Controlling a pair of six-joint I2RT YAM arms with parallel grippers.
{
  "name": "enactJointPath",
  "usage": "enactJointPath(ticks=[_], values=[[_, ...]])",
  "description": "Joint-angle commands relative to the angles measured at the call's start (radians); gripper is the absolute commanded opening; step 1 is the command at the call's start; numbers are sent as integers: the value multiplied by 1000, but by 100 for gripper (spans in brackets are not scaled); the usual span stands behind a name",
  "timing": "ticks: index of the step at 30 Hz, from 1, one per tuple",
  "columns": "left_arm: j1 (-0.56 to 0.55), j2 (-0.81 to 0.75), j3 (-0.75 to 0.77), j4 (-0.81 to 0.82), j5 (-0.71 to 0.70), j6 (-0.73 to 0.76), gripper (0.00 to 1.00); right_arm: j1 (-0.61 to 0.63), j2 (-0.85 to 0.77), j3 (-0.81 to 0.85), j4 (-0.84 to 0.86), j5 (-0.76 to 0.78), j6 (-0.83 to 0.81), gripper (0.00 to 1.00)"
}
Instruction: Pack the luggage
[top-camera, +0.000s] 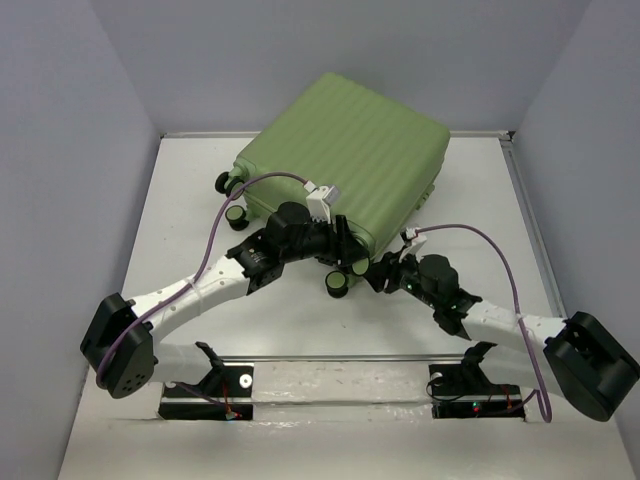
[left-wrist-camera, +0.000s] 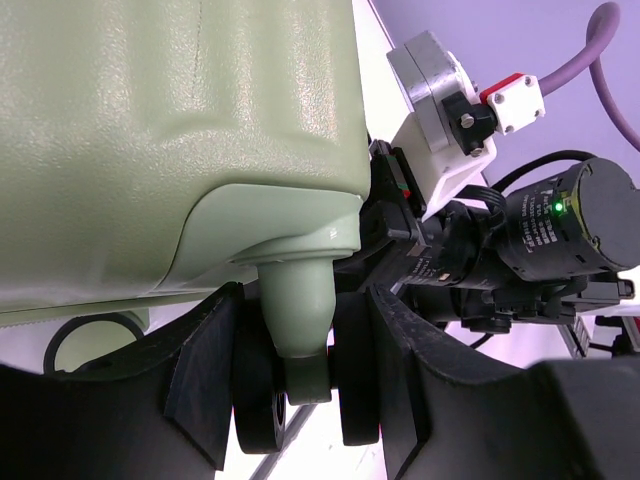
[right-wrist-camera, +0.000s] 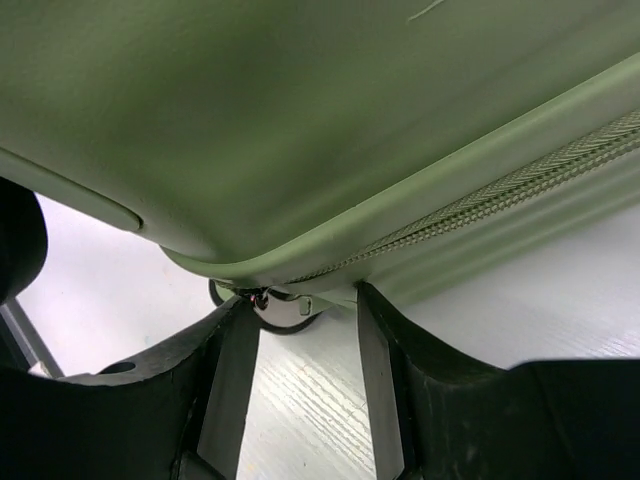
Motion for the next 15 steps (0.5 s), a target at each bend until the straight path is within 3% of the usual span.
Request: enactJointPath(ticks=[1,5,8,9,12,15], values=[[-38,-21,-12,166,94,7,6,25,-15,48,115,11,-22,47],[-38,-23,-27,186,101,-9,6,34,-6,61,131,36,-29,43],[-38,-29,-36,207,110,-29,6,34,13,53,183,48,-16,34],[-38,-31,-44,227,112,-38,6,34,22,47,205,80,-3,25],[-46,-32,-61,287,115,-87,6,66,16,9,297,129,25,12],[-64,-29,-101,399,86,-170,6,132,-18,-24,368,194,47,7]])
